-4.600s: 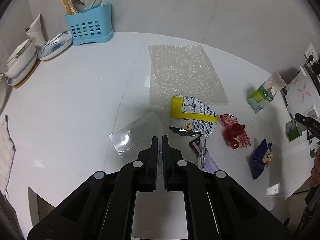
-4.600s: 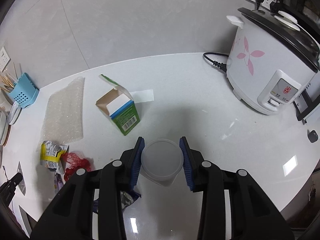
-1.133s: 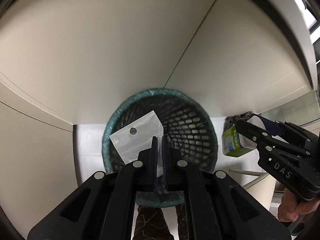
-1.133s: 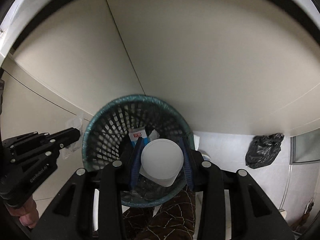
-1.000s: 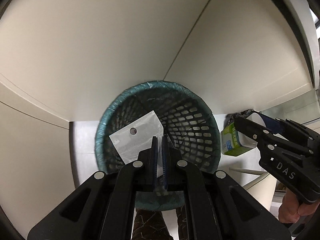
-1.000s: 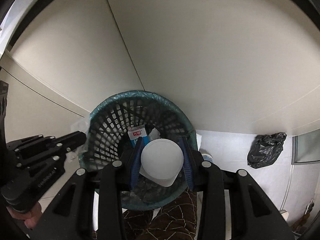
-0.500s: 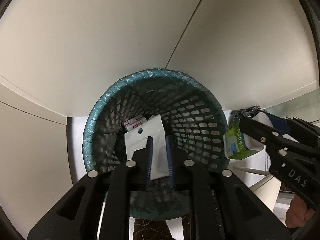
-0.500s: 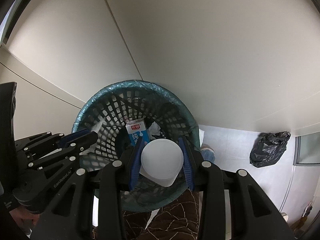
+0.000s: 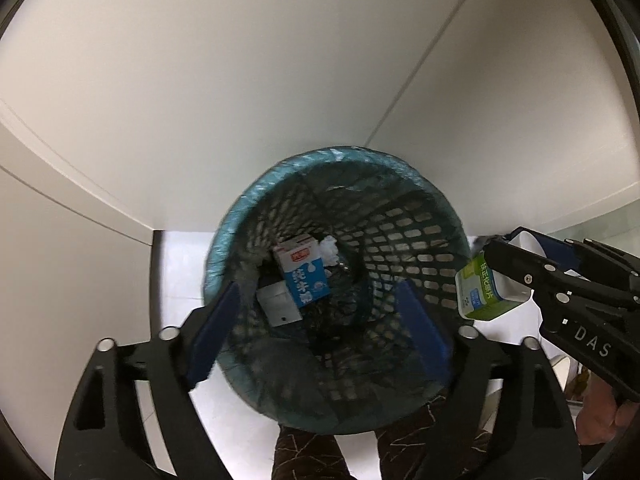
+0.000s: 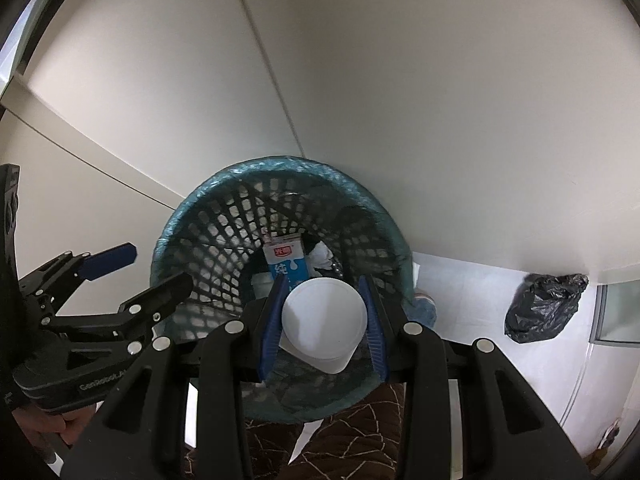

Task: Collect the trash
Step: 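Open the left tool to drop the plastic bag while the right tool drops the pill bottle, then raise both tools back up toward the counter items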

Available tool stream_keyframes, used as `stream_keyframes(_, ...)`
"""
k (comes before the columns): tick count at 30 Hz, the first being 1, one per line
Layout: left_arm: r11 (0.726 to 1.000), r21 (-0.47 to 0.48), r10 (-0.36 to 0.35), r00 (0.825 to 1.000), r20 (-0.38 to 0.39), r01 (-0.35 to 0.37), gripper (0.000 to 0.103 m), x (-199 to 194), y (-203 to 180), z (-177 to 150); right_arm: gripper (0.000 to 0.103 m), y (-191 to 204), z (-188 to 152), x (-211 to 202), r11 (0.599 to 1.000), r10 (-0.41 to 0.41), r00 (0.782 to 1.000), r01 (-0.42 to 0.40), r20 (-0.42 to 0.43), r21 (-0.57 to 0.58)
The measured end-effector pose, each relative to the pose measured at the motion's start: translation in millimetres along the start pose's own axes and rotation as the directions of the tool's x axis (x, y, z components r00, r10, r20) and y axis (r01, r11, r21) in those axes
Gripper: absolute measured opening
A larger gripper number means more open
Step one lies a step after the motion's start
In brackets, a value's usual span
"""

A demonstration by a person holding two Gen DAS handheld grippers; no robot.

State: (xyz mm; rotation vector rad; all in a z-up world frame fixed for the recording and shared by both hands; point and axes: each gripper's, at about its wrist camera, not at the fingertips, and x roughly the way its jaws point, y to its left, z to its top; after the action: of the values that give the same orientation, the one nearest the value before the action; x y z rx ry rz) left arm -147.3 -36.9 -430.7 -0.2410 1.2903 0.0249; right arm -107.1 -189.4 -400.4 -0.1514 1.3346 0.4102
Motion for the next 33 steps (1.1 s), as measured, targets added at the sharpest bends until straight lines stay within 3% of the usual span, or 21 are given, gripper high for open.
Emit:
stream_keyframes(5, 0.999, -0.024, 0.031, 1.0, 0.004, -0.031, 0.096, -3, 19, -5, 0.035, 13, 0, 7, 1.0, 0.017, 1.0, -0.017, 0.0, 0.0)
stream_keyframes(16, 0.998, -0.017, 0.059, 0.998, -0.007, -0.059, 0.096, -8, 47, -15, 0.036, 37, -8, 21, 1.0, 0.02, 1.0, -0.02, 0.003, 0.01)
stream_keyframes(21, 0.998, -0.009, 0.06, 0.998, -0.015, -0.06, 0.096, -8, 51, -18, 0.049, 41, -12, 18, 1.0, 0.013, 1.0, -0.013, 0.021, 0.012)
stream_keyframes(26, 1.0, -0.014, 0.023, 0.999, -0.029, -0.024, 0.096, -13, 50, -17, 0.075, 41, -15, 6, 1.0, -0.004, 0.999, 0.003, 0.047, 0.019)
stream_keyframes(33, 1.0, -0.014, 0.006, 1.0, 0.002, -0.006, 0.097, -51, 40, -5, 0.083, 33, -9, -39, 0.999, -0.03, 0.995, 0.026, 0.097, 0.038)
